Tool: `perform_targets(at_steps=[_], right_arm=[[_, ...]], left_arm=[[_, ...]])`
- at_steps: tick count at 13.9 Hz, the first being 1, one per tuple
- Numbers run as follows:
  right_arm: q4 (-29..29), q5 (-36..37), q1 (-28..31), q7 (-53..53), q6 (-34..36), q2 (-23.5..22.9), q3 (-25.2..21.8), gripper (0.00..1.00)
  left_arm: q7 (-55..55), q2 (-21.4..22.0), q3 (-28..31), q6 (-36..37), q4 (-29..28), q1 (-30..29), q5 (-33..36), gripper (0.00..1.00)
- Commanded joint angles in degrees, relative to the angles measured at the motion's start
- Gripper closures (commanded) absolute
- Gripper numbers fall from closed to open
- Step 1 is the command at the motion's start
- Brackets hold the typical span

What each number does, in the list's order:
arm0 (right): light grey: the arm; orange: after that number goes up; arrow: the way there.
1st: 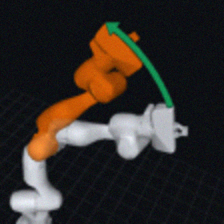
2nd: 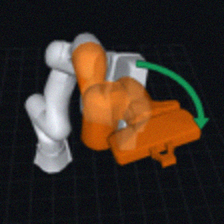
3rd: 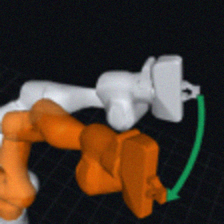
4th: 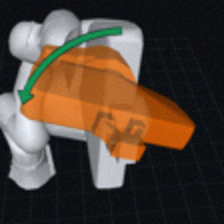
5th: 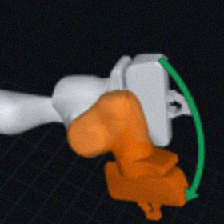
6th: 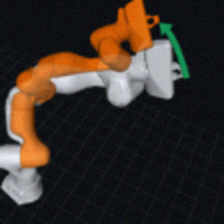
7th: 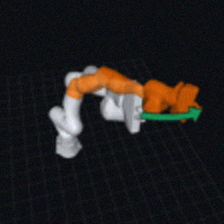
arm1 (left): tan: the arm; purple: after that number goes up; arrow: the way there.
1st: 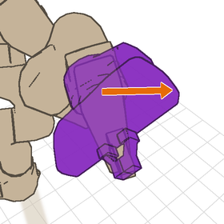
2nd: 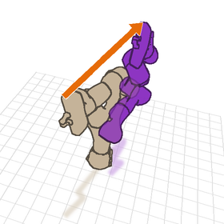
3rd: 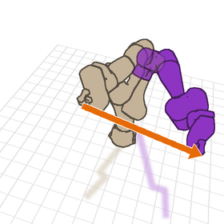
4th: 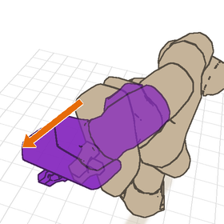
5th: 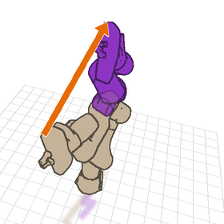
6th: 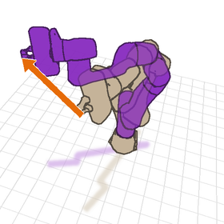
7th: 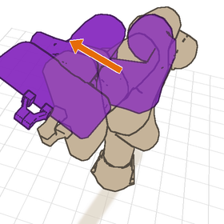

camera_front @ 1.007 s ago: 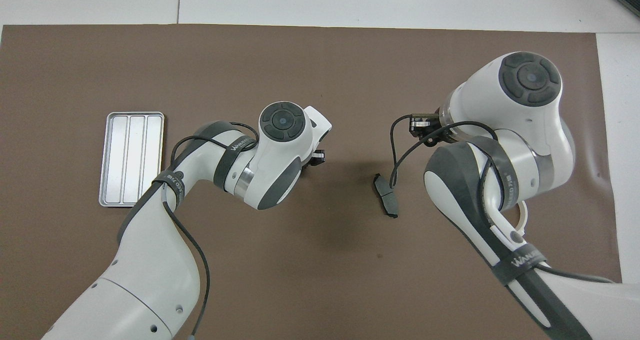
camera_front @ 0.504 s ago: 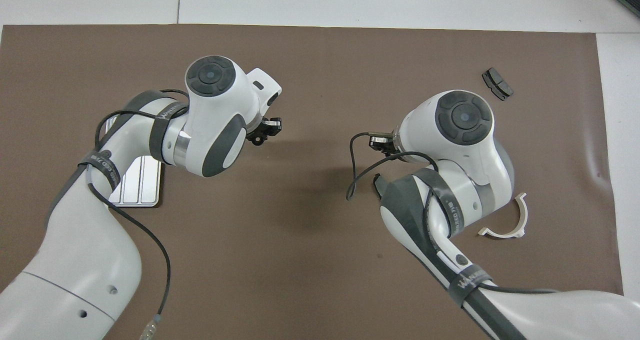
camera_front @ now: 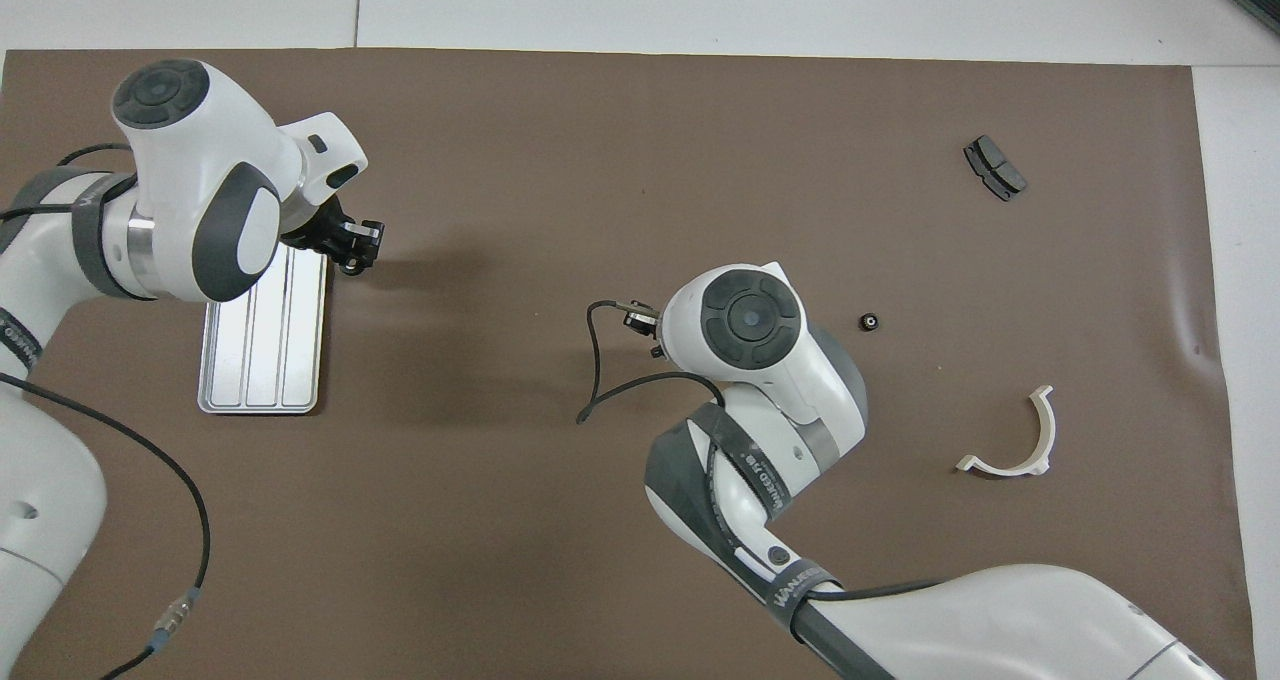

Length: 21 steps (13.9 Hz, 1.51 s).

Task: Pick bearing gear from pile to tray
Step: 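Place the gear on the tray while the right gripper carries gear centerward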

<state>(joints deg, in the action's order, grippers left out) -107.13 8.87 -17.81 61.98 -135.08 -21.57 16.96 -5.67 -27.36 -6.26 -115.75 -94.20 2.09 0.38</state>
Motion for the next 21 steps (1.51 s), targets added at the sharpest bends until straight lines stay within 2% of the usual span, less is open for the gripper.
perform_targets(at_steps=[1, 4, 7, 8, 9, 10, 11, 12, 14, 16, 18, 20, 21], right_arm=[[9.01, 5.53, -1.61, 9.88, -0.09, -7.23, 0.09, 1.00], [10.89, 7.12, -4.25, 14.12, -1.05, -10.94, -0.17, 1.00], [10.80, 7.65, -4.52, 16.50, -4.75, -12.17, -0.17, 1.00], [10.89, 7.65, -4.43, 16.42, -4.49, -12.18, -0.17, 0.73], [11.06, 7.65, -4.43, 16.24, -3.79, -12.18, -0.17, 0.26], [12.11, 7.65, -4.43, 16.24, -3.09, -12.18, -0.17, 0.05], [13.51, 8.00, -4.43, 16.07, -1.25, -12.44, -0.17, 0.00], [14.39, 8.26, -3.56, 15.63, 0.24, -12.35, -0.17, 0.00], [13.97, 8.27, -2.07, 12.39, 1.92, -11.39, -0.17, 0.00], [13.18, 8.18, -0.05, 7.30, 5.78, -8.94, -0.09, 0.00], [8.54, 7.74, 3.64, 0.89, 7.55, -4.38, 0.09, 0.00], [0.12, 7.30, 7.77, -7.89, 7.21, 1.51, 0.09, 0.00], [-2.10, 7.21, 9.70, -11.24, 7.20, 3.19, 0.18, 0.00]], left_arm=[[-7.40, 2.83, -0.15, 0.61, -4.14, -3.13, -0.38, 0.98], [-12.69, 3.89, -0.06, -0.18, -7.12, -5.42, -0.29, 0.93], [-13.40, 4.59, 0.02, -0.62, -8.45, -6.39, 0.06, 0.82], [-13.75, 4.59, 0.02, -0.62, -8.54, -6.57, 0.06, 0.69], [-13.76, 4.59, 0.02, -0.88, -8.54, -6.66, 0.15, 0.53], [-13.76, 4.51, 0.02, -1.14, -8.28, -6.74, 0.15, 0.46], [-13.76, 4.33, -0.06, -1.58, -7.93, -6.66, 0.15, 0.36], [-13.67, 4.07, -0.06, -2.37, -7.58, -6.66, 0.23, 0.31], [-12.88, 3.63, -0.06, -2.73, -5.65, -6.04, 0.15, 0.32], [-4.93, 3.02, -0.15, -2.73, -3.80, -2.29, 0.23, 0.32], [5.35, 3.01, -0.06, -2.73, -3.44, 2.90, 0.23, 0.32], [17.21, 3.01, -0.15, -3.78, -3.44, 8.87, 0.15, 0.32], [22.84, 3.10, -0.15, -4.48, -3.44, 11.60, 0.06, 0.33]])
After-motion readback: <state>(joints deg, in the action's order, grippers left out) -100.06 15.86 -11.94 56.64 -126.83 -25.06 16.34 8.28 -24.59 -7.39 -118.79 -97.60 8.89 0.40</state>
